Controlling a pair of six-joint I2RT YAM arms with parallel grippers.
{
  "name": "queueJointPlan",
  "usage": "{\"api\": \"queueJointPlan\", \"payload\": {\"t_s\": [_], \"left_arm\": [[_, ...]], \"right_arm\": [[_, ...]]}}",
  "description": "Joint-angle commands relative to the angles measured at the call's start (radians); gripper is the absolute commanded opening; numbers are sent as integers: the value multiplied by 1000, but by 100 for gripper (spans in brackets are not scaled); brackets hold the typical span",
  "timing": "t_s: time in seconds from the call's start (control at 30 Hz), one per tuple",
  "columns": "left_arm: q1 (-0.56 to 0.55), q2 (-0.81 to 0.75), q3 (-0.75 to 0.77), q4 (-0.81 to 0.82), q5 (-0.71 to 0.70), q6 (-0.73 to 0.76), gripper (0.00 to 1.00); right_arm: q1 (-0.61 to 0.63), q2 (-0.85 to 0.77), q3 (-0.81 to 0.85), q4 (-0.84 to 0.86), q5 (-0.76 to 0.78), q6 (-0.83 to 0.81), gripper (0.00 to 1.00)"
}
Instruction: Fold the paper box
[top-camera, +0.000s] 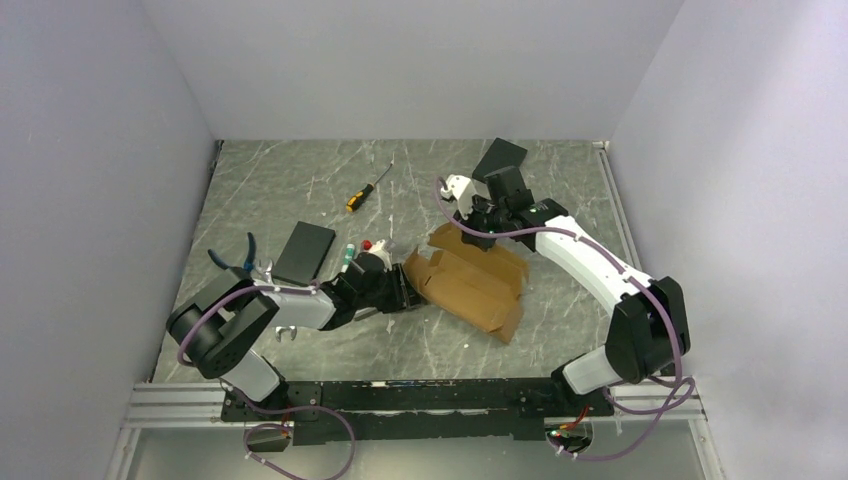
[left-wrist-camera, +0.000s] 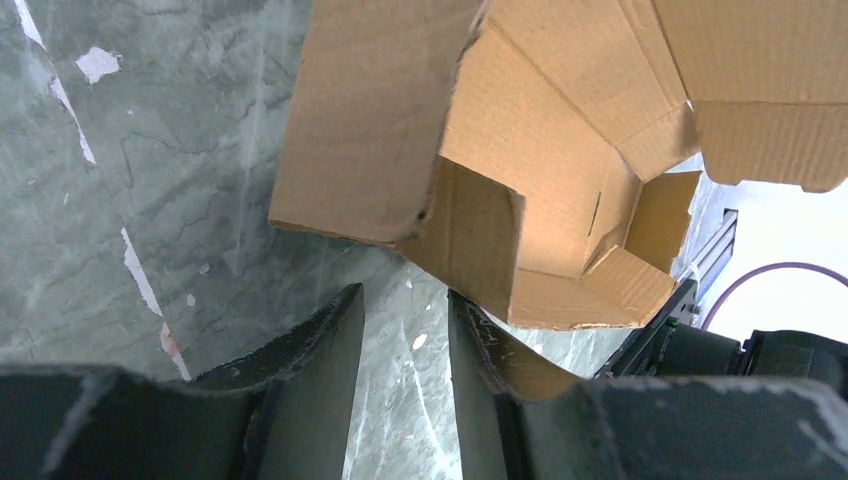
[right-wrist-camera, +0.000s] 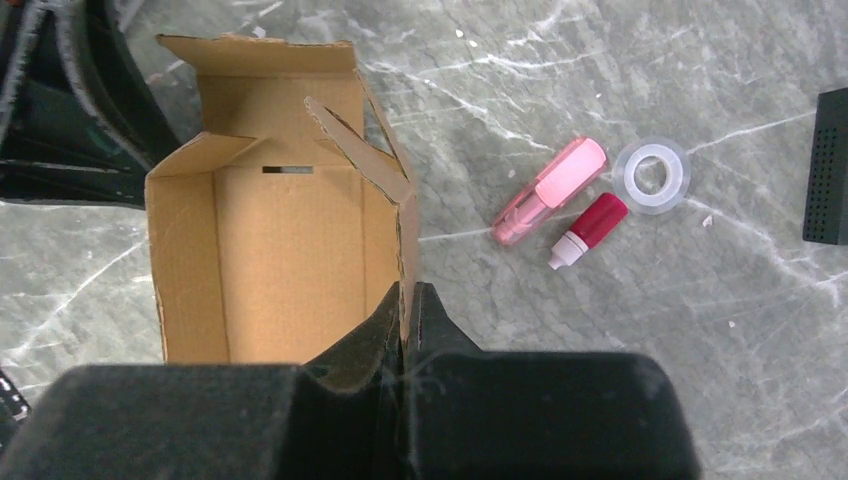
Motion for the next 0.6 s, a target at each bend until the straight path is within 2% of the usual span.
{"api": "queueJointPlan", "payload": {"t_s": [0.0,0.57], "left_arm": [[-4,16,29,39,-23,-44,42],[45,89,67,74,-7,-150,43]], "right_arm": [[-2,-77,-4,25,-67,19,0],[10,-50,-30,-3,-177,15,0]]}}
